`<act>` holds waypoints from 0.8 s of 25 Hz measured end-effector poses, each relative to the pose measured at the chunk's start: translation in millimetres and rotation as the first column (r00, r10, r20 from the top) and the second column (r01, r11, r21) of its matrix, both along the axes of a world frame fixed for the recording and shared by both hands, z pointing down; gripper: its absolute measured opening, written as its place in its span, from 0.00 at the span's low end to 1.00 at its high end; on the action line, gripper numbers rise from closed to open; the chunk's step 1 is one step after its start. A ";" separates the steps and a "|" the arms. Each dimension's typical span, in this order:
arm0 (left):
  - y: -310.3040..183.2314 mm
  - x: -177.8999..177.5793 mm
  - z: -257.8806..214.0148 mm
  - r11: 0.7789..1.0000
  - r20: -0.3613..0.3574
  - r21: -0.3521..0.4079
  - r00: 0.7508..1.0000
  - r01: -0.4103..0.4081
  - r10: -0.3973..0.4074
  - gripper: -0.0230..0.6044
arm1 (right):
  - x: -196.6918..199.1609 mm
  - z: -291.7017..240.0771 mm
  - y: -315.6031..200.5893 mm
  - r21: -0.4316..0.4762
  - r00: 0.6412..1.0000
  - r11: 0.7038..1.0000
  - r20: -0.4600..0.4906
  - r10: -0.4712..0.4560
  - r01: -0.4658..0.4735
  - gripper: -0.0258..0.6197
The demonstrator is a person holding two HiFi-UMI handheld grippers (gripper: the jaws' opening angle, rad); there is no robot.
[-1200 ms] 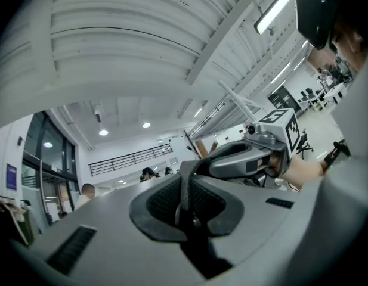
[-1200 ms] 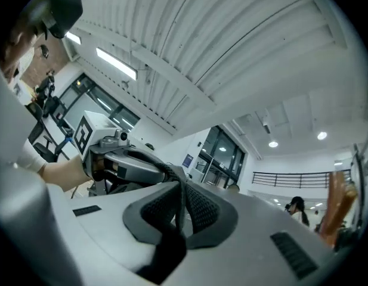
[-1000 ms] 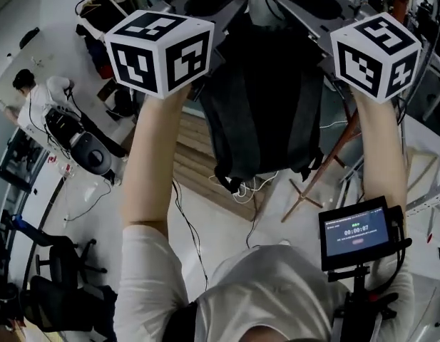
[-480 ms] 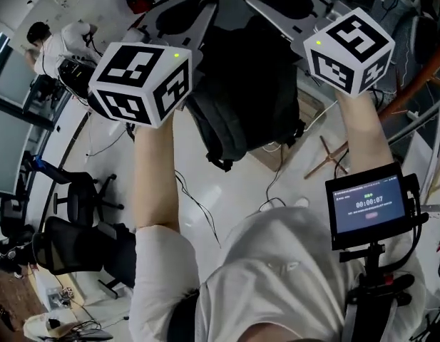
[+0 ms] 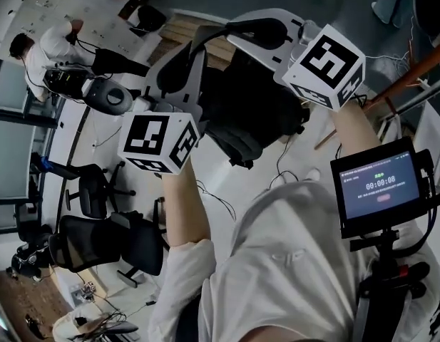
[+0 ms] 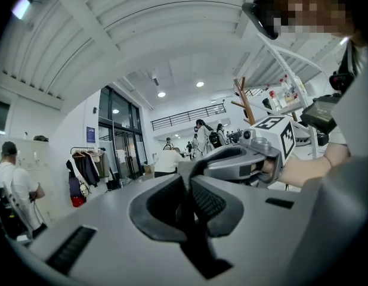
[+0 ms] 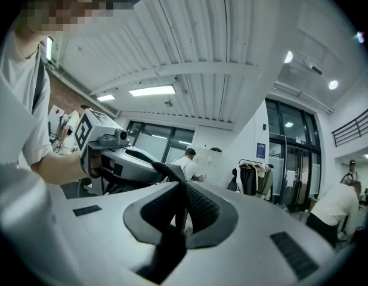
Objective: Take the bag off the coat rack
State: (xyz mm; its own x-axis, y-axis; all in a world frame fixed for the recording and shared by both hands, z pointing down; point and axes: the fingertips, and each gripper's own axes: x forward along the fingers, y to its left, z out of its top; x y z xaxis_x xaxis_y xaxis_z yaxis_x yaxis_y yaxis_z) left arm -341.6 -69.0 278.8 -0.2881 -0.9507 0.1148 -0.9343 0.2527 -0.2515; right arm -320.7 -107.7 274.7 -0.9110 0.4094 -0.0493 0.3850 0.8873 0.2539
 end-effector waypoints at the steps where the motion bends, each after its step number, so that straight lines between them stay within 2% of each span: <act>1: 4.4 1.7 7.7 1.000 -0.010 0.004 1.000 0.003 -0.003 0.10 | 1.4 7.3 4.5 0.009 1.000 1.000 -0.002 -0.007 0.007 0.10; 6: 15.8 15.3 29.4 1.000 -0.025 0.020 1.000 0.000 0.000 0.10 | 15.4 29.2 17.6 0.040 0.999 0.999 0.010 -0.032 0.031 0.10; 12: 14.3 24.9 47.8 0.999 -0.028 -0.007 0.999 -0.041 0.041 0.10 | 28.6 47.2 17.1 0.011 1.000 1.000 -0.003 0.017 -0.017 0.11; 20: 11.1 23.6 68.2 0.997 -0.107 -0.018 0.991 -0.079 0.077 0.10 | 27.2 67.8 14.5 0.010 0.998 1.000 -0.051 0.024 -0.023 0.11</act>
State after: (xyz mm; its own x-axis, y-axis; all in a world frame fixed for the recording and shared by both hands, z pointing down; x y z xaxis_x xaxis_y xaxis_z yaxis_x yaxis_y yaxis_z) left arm -318.0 -57.9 346.9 -0.1982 -0.9667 0.1622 -0.9726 0.1734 -0.1551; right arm -293.6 -93.2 342.5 -0.9217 0.3879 0.0008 0.3765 0.8941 0.2427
